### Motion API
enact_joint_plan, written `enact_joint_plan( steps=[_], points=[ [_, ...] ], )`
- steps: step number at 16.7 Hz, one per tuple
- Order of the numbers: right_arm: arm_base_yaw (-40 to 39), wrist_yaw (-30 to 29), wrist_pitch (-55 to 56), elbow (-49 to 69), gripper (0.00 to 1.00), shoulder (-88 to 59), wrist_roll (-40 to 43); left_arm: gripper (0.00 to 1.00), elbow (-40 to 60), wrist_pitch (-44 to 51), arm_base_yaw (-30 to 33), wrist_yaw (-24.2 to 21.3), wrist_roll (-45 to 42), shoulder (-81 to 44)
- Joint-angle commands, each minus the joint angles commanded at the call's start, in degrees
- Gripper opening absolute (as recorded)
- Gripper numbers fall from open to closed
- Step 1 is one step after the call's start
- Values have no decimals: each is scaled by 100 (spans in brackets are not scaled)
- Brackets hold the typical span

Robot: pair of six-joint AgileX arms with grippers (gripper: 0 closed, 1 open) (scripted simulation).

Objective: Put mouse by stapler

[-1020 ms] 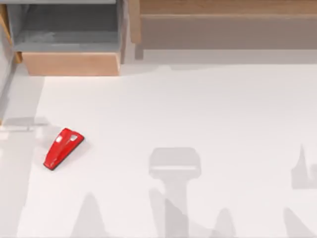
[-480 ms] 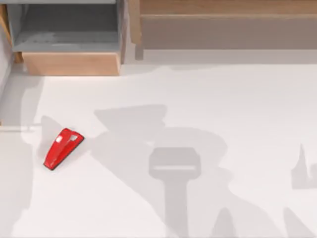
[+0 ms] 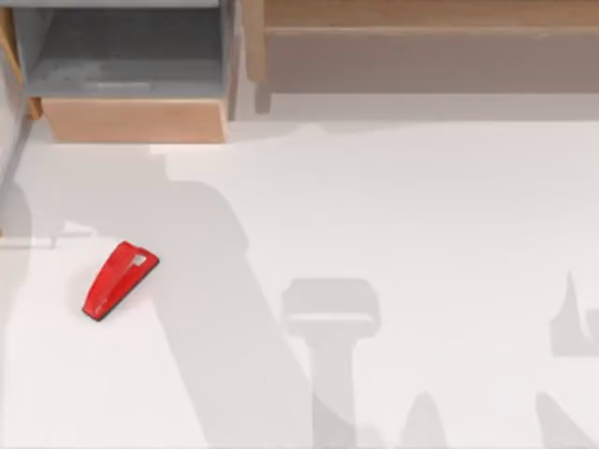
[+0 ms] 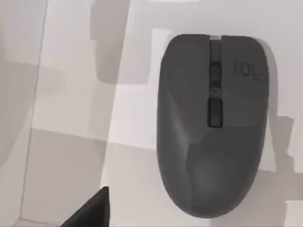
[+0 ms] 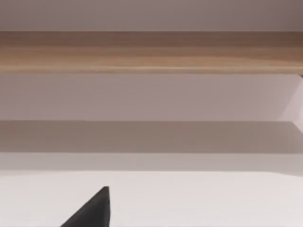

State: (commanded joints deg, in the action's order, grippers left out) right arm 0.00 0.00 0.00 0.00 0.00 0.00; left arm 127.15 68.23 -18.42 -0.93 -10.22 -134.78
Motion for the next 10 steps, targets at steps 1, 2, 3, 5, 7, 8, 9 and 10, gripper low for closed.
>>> enact_joint_plan(
  steps=[1, 2, 3, 5, 7, 8, 9, 10],
  points=[
    [0, 0, 0, 0, 100, 0, 0, 100, 332, 180, -42, -4, -26, -362],
    [0, 0, 0, 0, 100, 0, 0, 100, 626, 342, -68, -11, -50, -682],
    [0, 0, 0, 0, 100, 0, 0, 100, 874, 477, -73, -19, -71, -941],
    [0, 0, 0, 0, 100, 0, 0, 100, 1225, 666, -45, -38, -106, -1299],
    [0, 0, 0, 0, 100, 0, 0, 100, 1381, 748, -13, -50, -124, -1455],
    [0, 0, 0, 0, 100, 0, 0, 100, 1381, 748, -13, -50, -124, -1455],
    [0, 0, 0, 0, 100, 0, 0, 100, 1381, 748, -13, -50, -124, -1455],
    [0, 0, 0, 0, 100, 0, 0, 100, 1381, 748, -13, -50, -124, -1455]
  ],
)
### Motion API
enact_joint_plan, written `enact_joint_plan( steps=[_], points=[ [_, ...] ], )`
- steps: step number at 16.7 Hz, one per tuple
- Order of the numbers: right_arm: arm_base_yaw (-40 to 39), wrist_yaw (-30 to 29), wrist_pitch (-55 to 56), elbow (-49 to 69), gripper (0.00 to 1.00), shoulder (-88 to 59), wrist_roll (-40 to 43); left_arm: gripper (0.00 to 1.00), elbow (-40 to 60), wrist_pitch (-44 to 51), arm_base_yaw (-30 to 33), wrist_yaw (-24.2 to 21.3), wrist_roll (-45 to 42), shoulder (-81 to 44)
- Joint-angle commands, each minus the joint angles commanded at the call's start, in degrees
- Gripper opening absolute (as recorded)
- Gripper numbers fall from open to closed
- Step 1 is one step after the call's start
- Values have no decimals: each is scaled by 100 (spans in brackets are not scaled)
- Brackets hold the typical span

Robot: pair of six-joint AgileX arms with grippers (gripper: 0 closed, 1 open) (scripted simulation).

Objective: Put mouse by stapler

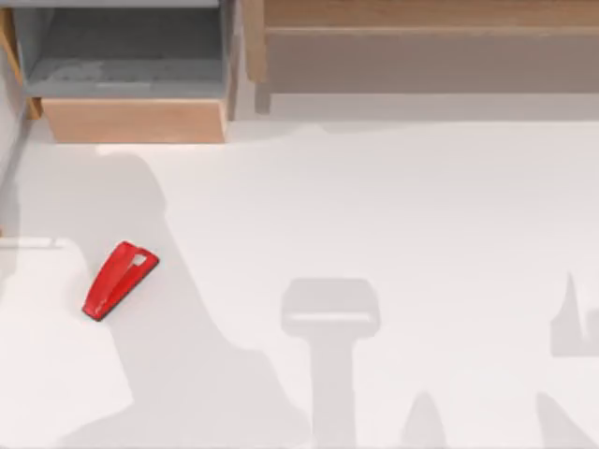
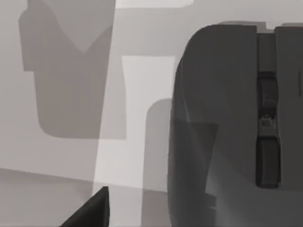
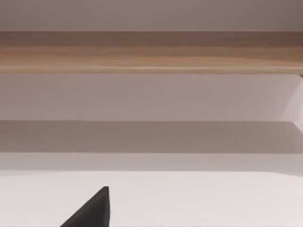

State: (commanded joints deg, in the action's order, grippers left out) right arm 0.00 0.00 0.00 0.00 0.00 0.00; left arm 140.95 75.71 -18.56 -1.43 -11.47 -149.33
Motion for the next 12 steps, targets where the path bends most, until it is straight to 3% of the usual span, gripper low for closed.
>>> enact_joint_plan(
  steps=[12],
  points=[
    [0, 0, 0, 0, 100, 0, 0, 100, -289, -317, -1, 0, -2, -31]
  ],
)
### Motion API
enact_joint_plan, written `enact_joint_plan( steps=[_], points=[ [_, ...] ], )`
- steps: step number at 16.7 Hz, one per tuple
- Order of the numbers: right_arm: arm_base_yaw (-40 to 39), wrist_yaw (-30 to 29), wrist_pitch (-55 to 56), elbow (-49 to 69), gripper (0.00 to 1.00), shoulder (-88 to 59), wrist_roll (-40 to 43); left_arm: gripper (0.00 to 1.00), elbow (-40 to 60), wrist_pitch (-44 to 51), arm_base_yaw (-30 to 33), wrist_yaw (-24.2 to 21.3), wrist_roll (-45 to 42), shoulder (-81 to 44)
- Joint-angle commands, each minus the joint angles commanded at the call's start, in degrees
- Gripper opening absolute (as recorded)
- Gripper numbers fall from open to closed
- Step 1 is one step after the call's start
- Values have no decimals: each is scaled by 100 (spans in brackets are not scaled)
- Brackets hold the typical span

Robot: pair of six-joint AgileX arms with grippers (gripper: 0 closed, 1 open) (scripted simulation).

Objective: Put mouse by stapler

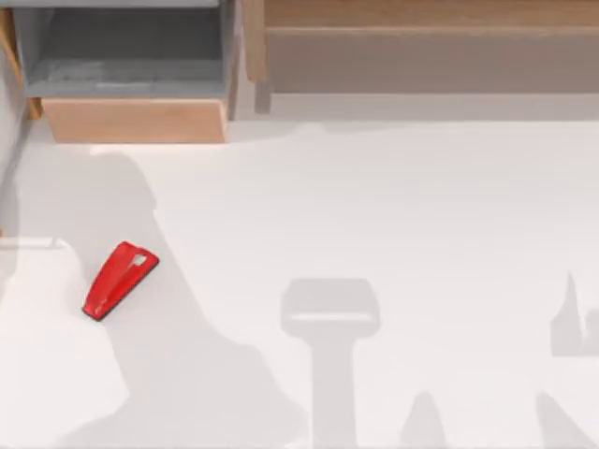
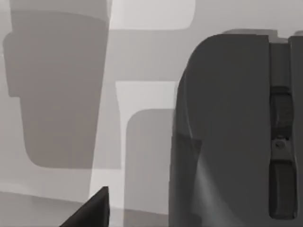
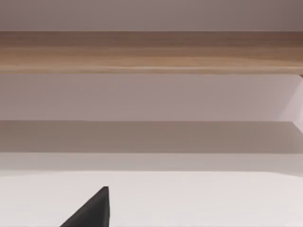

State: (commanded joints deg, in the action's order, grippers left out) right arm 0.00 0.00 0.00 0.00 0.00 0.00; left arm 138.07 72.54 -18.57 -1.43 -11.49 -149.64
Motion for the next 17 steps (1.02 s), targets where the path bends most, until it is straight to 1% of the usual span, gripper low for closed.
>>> enact_joint_plan(
  steps=[12, 17],
  points=[
    [0, 0, 0, 0, 100, 0, 0, 100, -224, -282, 5, -1, 5, -55],
    [0, 0, 0, 0, 100, 0, 0, 62, -224, -282, 5, -1, 5, -55]
  ],
)
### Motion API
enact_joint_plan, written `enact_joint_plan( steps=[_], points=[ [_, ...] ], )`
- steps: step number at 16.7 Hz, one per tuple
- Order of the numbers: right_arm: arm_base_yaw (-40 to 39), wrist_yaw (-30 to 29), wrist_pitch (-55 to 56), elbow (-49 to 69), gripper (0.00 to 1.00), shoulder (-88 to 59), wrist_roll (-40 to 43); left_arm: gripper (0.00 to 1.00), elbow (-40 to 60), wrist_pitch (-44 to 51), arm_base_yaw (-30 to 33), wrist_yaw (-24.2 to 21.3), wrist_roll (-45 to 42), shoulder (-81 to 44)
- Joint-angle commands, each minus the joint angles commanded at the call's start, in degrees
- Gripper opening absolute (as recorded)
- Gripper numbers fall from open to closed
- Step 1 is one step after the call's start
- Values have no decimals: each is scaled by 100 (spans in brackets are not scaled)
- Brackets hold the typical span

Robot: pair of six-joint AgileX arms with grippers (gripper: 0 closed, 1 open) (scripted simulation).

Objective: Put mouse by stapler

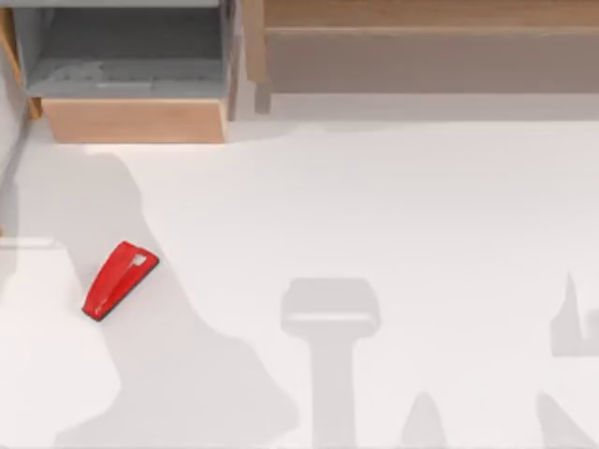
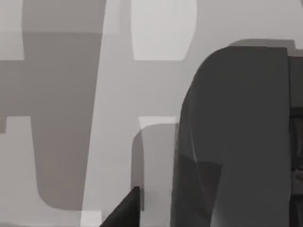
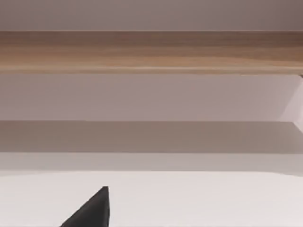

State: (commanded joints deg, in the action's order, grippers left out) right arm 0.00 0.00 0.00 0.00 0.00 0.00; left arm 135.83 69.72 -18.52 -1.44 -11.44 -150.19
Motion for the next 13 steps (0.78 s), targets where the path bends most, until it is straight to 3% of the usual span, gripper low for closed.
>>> enact_joint_plan(
  steps=[8, 13],
  points=[
    [0, 0, 0, 0, 100, 0, 0, 2, 0, 0, 0, 0, 0, 0],
    [0, 0, 0, 0, 100, 0, 0, 0, 0, 0, 0, 0, 0, 0]
  ],
)
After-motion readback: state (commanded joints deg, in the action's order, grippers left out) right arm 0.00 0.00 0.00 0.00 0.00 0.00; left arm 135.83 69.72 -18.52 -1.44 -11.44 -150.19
